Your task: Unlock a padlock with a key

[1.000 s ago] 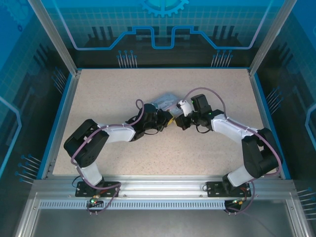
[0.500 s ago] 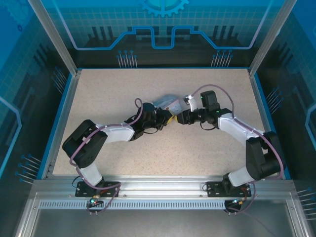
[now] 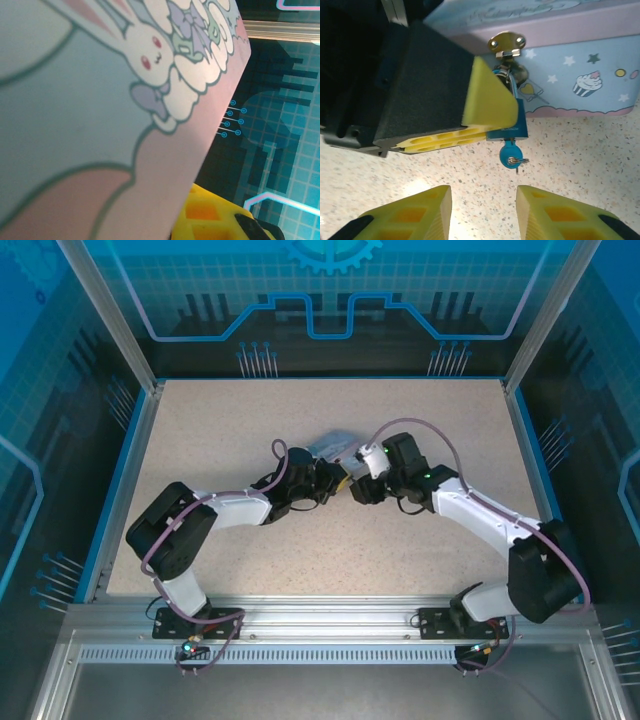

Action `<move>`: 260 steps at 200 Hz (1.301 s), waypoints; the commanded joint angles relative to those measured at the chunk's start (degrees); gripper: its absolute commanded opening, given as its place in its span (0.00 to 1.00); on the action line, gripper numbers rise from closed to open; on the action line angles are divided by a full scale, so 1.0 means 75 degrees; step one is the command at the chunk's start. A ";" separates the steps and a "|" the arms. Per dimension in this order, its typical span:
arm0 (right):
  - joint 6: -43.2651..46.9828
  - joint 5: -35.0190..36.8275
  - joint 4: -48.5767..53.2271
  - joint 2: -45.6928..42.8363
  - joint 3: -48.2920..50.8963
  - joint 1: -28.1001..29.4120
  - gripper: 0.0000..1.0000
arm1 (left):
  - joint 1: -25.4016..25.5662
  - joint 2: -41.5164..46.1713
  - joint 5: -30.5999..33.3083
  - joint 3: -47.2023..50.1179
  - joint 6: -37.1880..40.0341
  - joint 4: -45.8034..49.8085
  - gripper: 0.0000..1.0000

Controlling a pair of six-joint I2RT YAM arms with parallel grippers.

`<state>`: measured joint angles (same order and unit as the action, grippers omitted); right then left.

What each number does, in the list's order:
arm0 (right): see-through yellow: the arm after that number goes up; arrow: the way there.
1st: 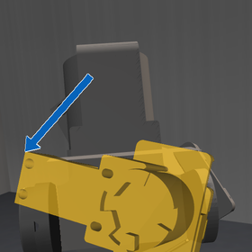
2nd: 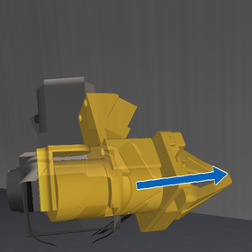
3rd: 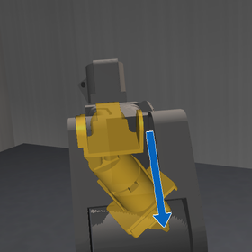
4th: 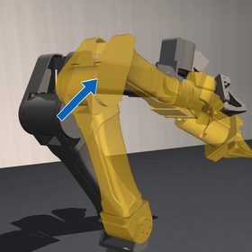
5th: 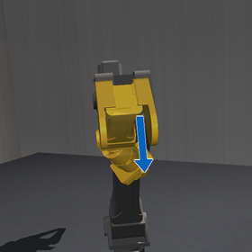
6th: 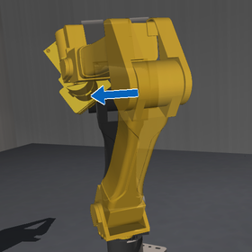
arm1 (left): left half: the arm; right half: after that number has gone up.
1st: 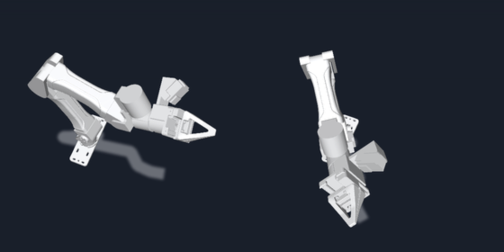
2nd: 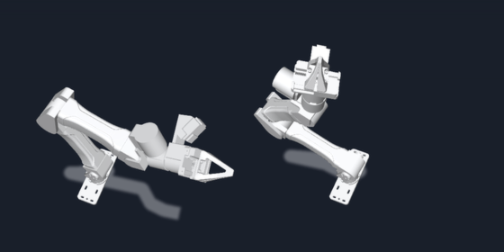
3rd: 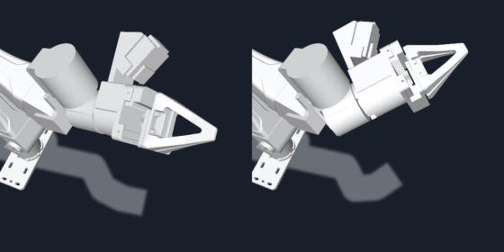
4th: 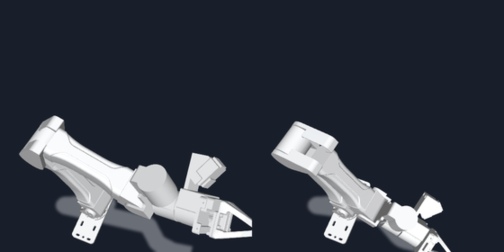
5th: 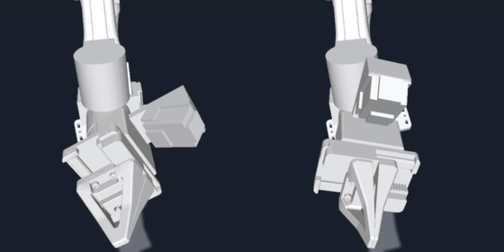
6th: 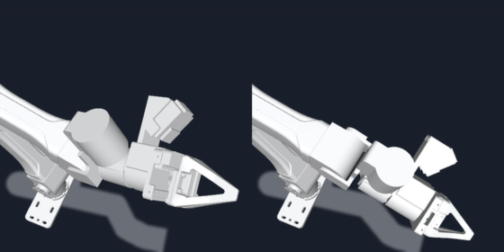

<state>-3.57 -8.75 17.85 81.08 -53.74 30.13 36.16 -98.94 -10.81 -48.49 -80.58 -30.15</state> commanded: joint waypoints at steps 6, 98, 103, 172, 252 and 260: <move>0.0561 0.1270 0.0504 0.0266 -0.0266 0.0207 0.39 | -0.0078 0.0050 -0.0056 -0.0050 0.0220 0.0071 0.00; 0.1070 0.1292 0.0291 0.0704 -0.0568 0.0512 0.39 | -0.0099 0.0043 -0.0160 -0.0115 0.0228 0.0121 0.00; 0.1074 0.1296 0.0292 0.0746 -0.0598 0.0515 0.38 | -0.0104 0.0046 -0.0159 -0.0126 0.0227 0.0118 0.00; 0.1202 0.1595 0.0298 0.1220 -0.0953 0.0692 0.32 | -0.0121 0.0043 -0.0221 -0.0146 0.0231 0.0134 0.00; 0.0755 0.1021 0.0239 0.1380 -0.1092 0.0601 0.00 | -0.0116 -0.0002 -0.0246 -0.0145 0.0256 0.0177 0.00; 0.0553 0.0607 0.0192 0.1339 -0.1078 0.0495 0.00 | -0.0123 -0.0004 -0.0247 -0.0137 0.0277 0.0178 0.00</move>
<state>4.08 2.39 19.90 90.76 -60.36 34.81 35.40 -98.96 -11.44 -48.49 -79.53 -27.97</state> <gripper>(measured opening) 0.063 0.111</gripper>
